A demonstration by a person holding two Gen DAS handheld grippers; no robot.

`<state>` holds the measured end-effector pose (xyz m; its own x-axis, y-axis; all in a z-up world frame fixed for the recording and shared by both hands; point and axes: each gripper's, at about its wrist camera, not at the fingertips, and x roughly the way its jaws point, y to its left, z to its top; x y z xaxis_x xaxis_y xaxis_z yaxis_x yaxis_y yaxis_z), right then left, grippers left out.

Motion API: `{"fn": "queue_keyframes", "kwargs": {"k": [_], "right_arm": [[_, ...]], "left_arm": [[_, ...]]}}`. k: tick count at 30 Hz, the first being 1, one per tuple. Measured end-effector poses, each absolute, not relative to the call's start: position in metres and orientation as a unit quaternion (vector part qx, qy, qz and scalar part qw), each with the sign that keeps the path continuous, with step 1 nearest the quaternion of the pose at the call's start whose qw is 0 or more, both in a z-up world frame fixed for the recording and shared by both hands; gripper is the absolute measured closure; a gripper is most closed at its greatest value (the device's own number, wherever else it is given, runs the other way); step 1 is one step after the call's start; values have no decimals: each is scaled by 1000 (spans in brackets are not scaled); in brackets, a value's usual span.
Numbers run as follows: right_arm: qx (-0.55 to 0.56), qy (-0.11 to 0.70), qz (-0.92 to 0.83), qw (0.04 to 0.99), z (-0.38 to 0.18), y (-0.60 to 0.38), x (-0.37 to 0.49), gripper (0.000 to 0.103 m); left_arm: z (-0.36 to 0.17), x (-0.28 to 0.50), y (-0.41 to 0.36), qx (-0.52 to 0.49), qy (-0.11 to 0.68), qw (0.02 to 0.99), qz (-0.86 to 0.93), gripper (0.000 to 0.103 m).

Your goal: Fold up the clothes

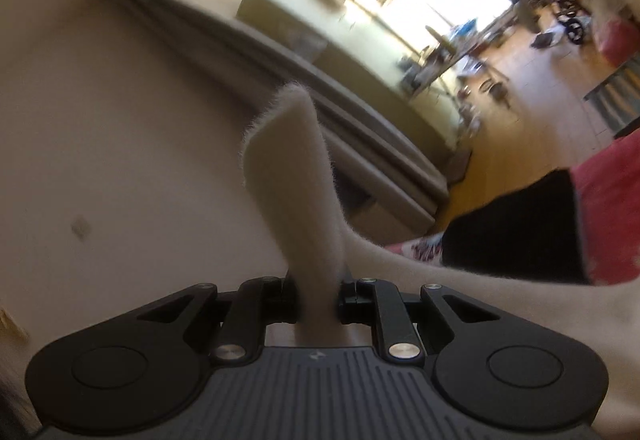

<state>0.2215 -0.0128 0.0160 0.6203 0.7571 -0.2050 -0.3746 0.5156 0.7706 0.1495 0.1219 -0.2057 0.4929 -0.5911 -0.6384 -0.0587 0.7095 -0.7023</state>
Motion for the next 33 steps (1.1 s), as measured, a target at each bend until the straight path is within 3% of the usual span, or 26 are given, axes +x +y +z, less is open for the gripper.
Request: {"fn": "queue_keyframes", "kwargs": {"k": [4,7,10,12,14,15,20,27,33], "right_arm": [[304,269,354,843,-16,33,229,85],[266,307,361,839,-43,70,242,79],[238,362,357,827,-62,90,257,58],[245,361,367,822,-58,85,260,56],[258,351,381,815,-51,74,260,32],[270,338,390,813,-43,61,256,29],[334,290,399,804,-12,-46,233,28],[373,205,190,885,13,-294,150,26],[321,252,74,910,-20,-371,113,32]], "left_arm": [[-214,142,143,-365,491,777,-149,59],[-215,137,151,-382,497,766,-144,59],[-214,135,154,-385,500,762,-144,57],[-212,133,155,-382,501,763,-144,56],[-210,131,155,-381,500,764,-146,53],[-209,131,155,-381,500,764,-147,51],[-200,126,154,-368,493,773,-154,47],[-192,125,150,-350,467,792,-178,43],[-166,128,150,-335,424,829,-148,43]]}}
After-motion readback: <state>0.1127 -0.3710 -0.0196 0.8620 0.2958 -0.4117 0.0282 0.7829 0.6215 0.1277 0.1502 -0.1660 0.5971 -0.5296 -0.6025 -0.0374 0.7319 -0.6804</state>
